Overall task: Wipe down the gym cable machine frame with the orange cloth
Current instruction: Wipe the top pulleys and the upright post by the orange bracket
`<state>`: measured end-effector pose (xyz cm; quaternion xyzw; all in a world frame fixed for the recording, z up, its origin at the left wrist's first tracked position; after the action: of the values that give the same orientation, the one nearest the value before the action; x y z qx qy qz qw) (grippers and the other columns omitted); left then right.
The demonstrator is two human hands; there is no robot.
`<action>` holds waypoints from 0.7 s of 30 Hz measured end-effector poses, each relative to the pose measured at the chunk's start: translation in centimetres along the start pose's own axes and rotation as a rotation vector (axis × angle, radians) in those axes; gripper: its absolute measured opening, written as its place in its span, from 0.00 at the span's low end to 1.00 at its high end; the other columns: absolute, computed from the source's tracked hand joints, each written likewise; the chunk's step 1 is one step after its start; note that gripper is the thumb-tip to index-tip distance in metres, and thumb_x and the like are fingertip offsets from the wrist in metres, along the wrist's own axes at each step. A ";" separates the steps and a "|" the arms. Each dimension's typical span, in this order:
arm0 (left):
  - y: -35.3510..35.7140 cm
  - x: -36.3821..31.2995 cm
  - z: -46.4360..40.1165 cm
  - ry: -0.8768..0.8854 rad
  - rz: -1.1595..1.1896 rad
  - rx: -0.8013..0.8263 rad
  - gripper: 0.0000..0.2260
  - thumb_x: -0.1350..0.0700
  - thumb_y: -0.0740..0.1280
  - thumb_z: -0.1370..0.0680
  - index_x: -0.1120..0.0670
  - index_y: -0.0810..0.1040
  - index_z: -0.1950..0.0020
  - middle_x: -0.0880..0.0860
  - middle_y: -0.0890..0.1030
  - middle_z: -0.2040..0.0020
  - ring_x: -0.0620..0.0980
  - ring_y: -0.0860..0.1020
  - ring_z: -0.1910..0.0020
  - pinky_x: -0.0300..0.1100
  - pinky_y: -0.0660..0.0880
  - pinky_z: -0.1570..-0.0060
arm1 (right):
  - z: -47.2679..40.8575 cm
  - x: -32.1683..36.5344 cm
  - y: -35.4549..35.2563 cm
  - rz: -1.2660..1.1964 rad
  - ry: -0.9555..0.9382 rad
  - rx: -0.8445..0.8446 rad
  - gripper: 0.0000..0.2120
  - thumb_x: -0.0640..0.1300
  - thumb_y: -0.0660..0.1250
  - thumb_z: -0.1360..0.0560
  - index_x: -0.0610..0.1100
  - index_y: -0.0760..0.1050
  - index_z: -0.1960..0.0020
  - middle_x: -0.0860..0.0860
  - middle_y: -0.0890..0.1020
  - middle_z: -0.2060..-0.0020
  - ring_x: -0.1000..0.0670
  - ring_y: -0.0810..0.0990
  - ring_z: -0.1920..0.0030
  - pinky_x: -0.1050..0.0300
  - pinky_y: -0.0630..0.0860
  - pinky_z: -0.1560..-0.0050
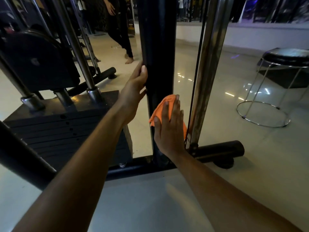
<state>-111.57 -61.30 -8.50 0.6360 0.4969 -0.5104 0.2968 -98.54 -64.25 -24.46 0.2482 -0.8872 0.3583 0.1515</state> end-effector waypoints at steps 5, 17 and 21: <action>0.1 2.2 0.8 -0.025 0.054 0.033 0.20 0.46 0.51 0.10 0.40 0.64 0.17 0.44 0.73 0.21 0.49 0.71 0.22 0.62 0.67 0.22 | -4.3 3.3 -1.4 0.077 -0.039 -0.157 0.31 0.58 0.50 0.09 0.45 0.45 0.13 0.36 0.44 0.13 0.34 0.46 0.13 0.29 0.52 0.17; -1.7 6.3 1.8 -0.098 0.071 0.099 0.23 0.42 0.51 0.11 0.40 0.63 0.15 0.45 0.68 0.17 0.49 0.68 0.20 0.60 0.62 0.19 | 3.6 -0.3 3.1 0.147 -0.010 0.019 0.33 0.57 0.52 0.09 0.51 0.37 0.13 0.45 0.31 0.14 0.34 0.41 0.13 0.23 0.55 0.19; -1.4 7.2 2.2 -0.116 0.095 0.088 0.23 0.42 0.51 0.11 0.40 0.63 0.15 0.45 0.68 0.17 0.49 0.70 0.21 0.58 0.66 0.21 | 1.5 0.2 3.0 0.191 -0.030 -0.079 0.32 0.58 0.51 0.10 0.48 0.42 0.13 0.43 0.36 0.14 0.33 0.43 0.13 0.26 0.51 0.17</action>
<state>-113.76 -60.40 -15.75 0.6407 0.4252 -0.5530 0.3208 -100.52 -63.53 -27.07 0.1614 -0.9225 0.3319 0.1130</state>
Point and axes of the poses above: each hand's wrist, its own z-axis away from the middle knuckle, its own y-axis out of the palm, x = y × z, the point moved 3 cm from there along -z, towards the middle knuckle
